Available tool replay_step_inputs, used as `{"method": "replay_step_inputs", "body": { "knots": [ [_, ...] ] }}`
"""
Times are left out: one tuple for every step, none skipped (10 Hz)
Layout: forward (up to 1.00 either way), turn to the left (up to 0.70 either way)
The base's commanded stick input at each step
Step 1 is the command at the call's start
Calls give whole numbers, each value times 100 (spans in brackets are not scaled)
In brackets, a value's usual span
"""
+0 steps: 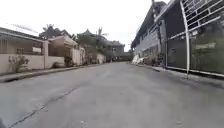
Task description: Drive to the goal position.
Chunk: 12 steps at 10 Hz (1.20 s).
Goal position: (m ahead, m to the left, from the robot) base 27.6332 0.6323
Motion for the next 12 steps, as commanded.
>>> {"method": "replay_step_inputs", "body": {
  "knots": [
    [100, -3],
    [100, -4],
    [100, -6],
    [100, -8],
    [100, -8],
    [100, -9],
    [100, -8],
    [100, -8],
    [100, -7],
    [100, -7],
    [100, -7],
    [100, -7]
  ]
}}
